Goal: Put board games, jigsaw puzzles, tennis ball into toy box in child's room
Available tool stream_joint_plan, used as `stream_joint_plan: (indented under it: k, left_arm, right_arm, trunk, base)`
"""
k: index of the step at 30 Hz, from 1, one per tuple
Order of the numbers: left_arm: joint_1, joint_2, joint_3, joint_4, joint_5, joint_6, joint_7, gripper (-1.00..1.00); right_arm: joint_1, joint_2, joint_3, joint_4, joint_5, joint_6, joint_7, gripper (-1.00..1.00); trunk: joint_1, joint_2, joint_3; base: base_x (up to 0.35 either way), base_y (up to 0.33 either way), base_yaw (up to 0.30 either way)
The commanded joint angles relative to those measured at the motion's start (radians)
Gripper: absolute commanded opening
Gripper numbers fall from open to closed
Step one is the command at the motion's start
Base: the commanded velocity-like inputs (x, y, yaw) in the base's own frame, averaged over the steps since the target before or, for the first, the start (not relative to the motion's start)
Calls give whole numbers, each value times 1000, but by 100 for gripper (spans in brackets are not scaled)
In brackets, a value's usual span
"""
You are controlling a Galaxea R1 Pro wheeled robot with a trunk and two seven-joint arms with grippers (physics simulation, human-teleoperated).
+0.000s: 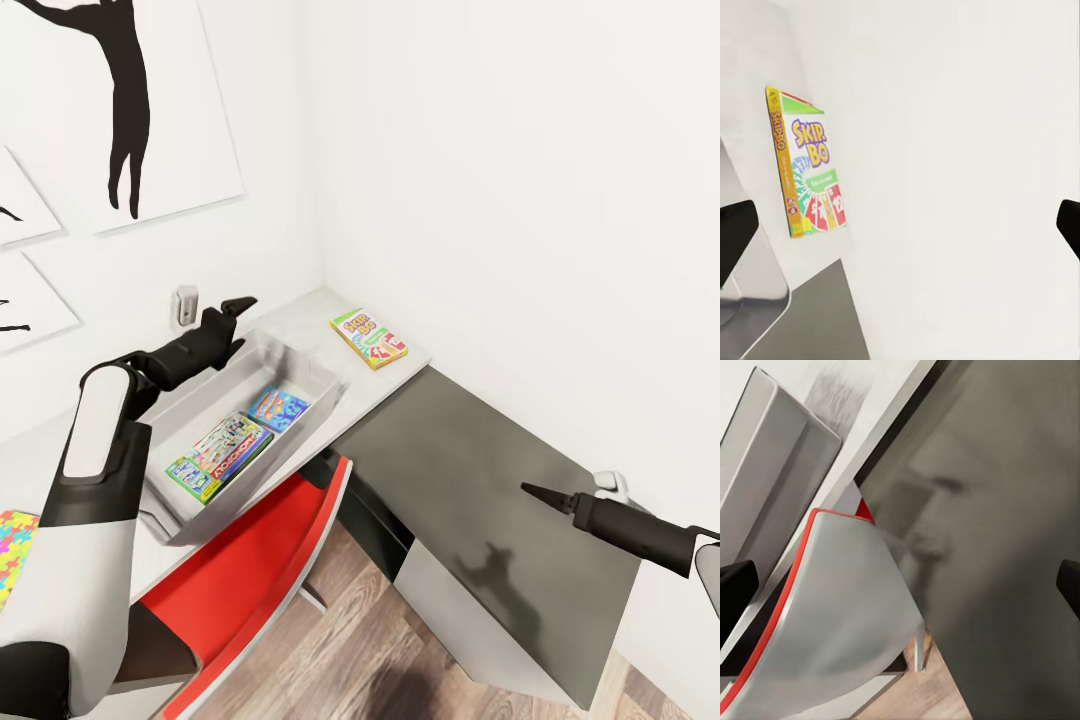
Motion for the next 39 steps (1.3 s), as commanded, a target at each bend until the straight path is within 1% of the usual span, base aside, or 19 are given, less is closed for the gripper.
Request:
stream_joint_plan:
  k: [1,12,15,17,18,19,20,21,22,23,24,26,27,28,29,31,39]
  left_arm:
    - [-1,0,0,-4,10,4,9,100]
    - [-1,0,-1,-37,12,9,4,100]
    - [-1,0,0,-49,19,10,-5,100]
    - [0,1,0,-57,38,11,-21,100]
    - [0,1,0,-57,38,11,-21,100]
    - [-1,0,0,-60,52,12,-29,100]
    - [-1,0,0,-60,52,12,-29,100]
    - [-1,0,-1,-62,67,12,-37,100]
    - [-1,0,-1,-62,67,12,-37,100]
    - [-1,0,-2,-64,82,12,-43,100]
    - [-1,0,-2,-64,82,12,-43,100]
    - [-1,0,-4,-67,108,13,-52,100]
    - [-1,0,-4,-67,108,13,-52,100]
    - [-1,0,-7,-68,118,13,-55,100]
    - [-1,0,-7,-68,118,13,-55,100]
    - [-1,0,-13,-69,133,13,-59,100]
    - [-1,0,-30,-71,153,13,-65,100]
  right_arm:
    - [-1,0,0,0,1,5,3,100]
    - [-1,-1,1,0,1,7,4,100]
    - [-1,-1,1,0,1,8,4,100]
    - [-1,-1,1,-1,1,8,4,100]
    - [-1,-1,1,-1,1,8,4,100]
    - [-1,-1,1,-1,1,8,4,100]
    - [-1,-1,1,-1,1,8,4,100]
    - [-1,-1,1,-1,1,8,4,100]
    - [-1,-1,1,-1,1,8,4,100]
    - [-1,-2,1,-1,1,8,5,100]
    - [-1,-2,1,-1,1,8,5,100]
    - [-1,-2,1,-1,1,8,5,100]
    - [-1,-2,1,-1,1,8,5,100]
    - [-1,-2,1,-1,1,8,4,100]
    - [-1,-2,1,-1,1,8,4,100]
    - [-1,-3,0,-2,1,8,5,100]
    - [-1,-3,-1,-2,1,9,4,100]
  trunk:
    - [1,-2,-2]
    - [1,-2,5]
    - [1,-2,9]
    - [1,-2,11]
    - [1,-2,13]
    - [1,-2,14]
    - [1,-2,16]
    - [1,-2,17]
    - [1,-2,19]
    - [1,-2,20]
    - [1,-2,22]
    - [1,-2,25]
    - [1,-2,26]
    - [1,-2,28]
    - [1,-2,29]
    - [1,-2,33]
    - [1,-2,45]
  base:
    - [0,0,0]
    - [0,0,0]
    - [0,0,0]
    - [0,0,0]
    - [0,0,0]
    - [0,0,0]
    - [0,0,0]
    - [0,0,0]
    - [0,0,0]
    - [0,0,0]
    - [0,0,0]
    - [0,0,0]
    - [0,0,0]
    - [0,0,0]
    - [0,0,0]
    - [0,0,0]
    - [0,0,0]
